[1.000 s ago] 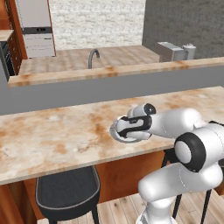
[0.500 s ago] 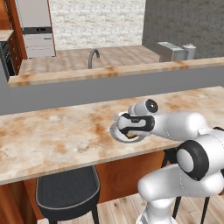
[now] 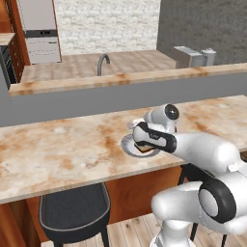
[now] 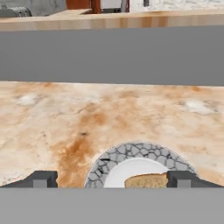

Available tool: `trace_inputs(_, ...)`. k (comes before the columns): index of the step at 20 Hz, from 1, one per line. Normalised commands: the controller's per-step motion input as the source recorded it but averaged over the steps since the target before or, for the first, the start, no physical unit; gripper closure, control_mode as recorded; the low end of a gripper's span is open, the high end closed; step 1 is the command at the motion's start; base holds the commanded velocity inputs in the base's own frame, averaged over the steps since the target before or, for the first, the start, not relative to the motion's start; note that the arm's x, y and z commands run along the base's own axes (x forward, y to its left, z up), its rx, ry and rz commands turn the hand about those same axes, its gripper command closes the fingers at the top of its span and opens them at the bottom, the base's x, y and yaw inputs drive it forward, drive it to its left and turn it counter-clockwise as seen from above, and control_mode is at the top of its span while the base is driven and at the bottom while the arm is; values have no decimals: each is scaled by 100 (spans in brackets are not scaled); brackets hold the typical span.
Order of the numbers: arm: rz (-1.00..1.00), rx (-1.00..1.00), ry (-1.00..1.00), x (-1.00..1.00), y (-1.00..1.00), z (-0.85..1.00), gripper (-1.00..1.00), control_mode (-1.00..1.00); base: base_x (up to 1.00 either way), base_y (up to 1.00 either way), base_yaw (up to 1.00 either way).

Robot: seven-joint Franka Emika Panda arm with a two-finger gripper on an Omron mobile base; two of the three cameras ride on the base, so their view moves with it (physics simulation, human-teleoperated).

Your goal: Start the toaster. Once the lever pops up, take the bread to the plate on the dining counter.

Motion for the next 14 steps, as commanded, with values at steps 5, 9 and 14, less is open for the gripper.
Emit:
trace_inputs(5, -1, 0, 0, -95, -17, 23, -100, -100, 0, 0, 0)
trace_inputs(9, -3, 0, 0, -89, -17, 49, -100, -100, 0, 0, 0)
trace_inputs(14, -5, 0, 0, -76, -11, 57, -100, -100, 0, 0, 0)
